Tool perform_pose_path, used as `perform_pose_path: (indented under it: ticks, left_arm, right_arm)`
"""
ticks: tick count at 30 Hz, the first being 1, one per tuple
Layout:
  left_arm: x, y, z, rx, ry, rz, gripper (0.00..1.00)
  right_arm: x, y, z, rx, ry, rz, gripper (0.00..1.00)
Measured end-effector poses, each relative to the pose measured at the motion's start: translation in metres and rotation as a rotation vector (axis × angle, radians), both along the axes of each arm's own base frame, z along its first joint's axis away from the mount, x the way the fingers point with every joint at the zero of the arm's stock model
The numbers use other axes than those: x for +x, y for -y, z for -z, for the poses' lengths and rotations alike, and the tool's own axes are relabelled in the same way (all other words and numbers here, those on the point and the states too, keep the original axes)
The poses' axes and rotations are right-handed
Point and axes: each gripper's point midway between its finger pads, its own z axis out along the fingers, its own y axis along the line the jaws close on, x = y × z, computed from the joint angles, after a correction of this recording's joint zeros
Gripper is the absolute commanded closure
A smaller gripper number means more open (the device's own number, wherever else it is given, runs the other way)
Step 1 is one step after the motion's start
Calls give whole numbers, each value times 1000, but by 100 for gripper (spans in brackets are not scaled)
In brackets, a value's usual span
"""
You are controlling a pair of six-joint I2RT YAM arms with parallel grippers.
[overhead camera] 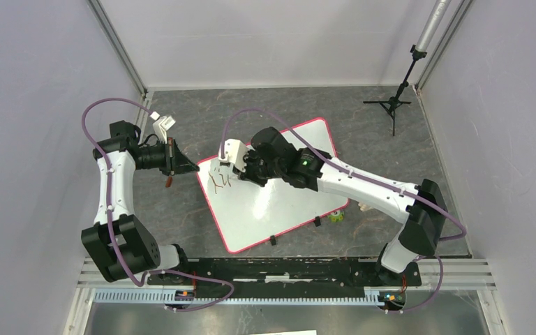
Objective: Write a sentence on the whiteboard
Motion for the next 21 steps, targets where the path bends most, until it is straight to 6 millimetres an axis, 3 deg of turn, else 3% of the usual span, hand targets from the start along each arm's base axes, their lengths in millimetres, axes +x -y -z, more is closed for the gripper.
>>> perform_pose_path:
  ticks: [7, 21]
  left_arm:
    - [0, 0, 0, 1, 0, 0, 86]
    - [0, 0, 0, 3, 1, 0, 86]
  right_arm:
    - [25, 3, -17, 34, 27, 52, 100]
    - [20, 7, -9, 24, 7, 39, 100]
